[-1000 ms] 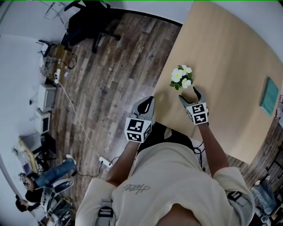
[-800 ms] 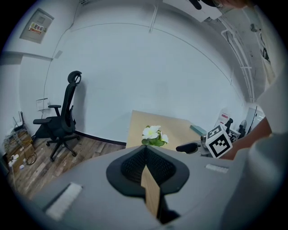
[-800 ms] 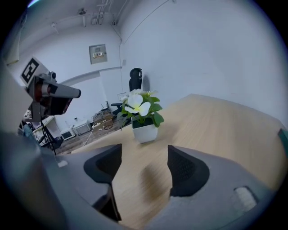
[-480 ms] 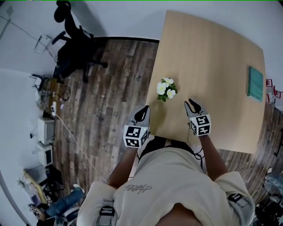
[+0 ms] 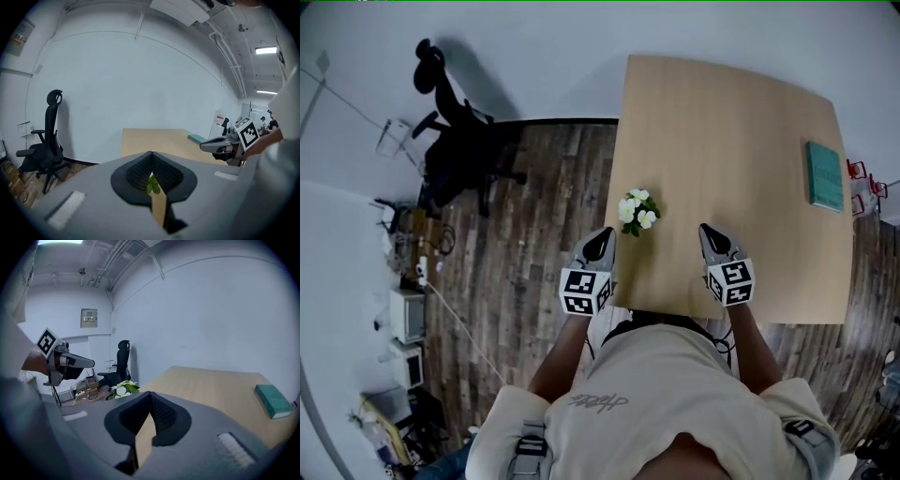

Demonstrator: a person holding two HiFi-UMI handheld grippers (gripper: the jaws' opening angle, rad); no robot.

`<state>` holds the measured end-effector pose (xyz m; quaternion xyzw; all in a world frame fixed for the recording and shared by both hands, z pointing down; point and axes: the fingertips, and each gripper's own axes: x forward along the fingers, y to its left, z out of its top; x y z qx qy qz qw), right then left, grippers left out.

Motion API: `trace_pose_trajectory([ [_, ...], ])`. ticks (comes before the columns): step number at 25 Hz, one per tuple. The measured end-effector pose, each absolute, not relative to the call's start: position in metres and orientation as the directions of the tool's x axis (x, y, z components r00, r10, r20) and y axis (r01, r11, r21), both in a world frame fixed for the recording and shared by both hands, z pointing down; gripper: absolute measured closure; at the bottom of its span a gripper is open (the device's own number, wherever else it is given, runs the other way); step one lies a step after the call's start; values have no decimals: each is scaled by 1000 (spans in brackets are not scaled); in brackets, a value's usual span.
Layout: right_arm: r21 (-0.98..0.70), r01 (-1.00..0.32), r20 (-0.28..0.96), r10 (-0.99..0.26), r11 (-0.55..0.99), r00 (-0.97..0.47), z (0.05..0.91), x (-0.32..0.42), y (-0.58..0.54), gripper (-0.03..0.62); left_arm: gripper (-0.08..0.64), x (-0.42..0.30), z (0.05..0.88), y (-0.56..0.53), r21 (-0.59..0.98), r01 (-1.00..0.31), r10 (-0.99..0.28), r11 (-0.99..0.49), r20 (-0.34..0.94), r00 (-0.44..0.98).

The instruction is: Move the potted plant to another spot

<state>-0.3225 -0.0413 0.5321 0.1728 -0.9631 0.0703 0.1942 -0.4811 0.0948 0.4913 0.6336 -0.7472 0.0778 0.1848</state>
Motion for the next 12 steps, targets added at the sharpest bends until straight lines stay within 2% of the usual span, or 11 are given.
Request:
trace_pose_trajectory([
  [12, -17, -394, 212, -382, 919, -899, 431, -287, -67, 591, 545, -457, 410, 79, 42, -990, -965, 135, 233, -122],
])
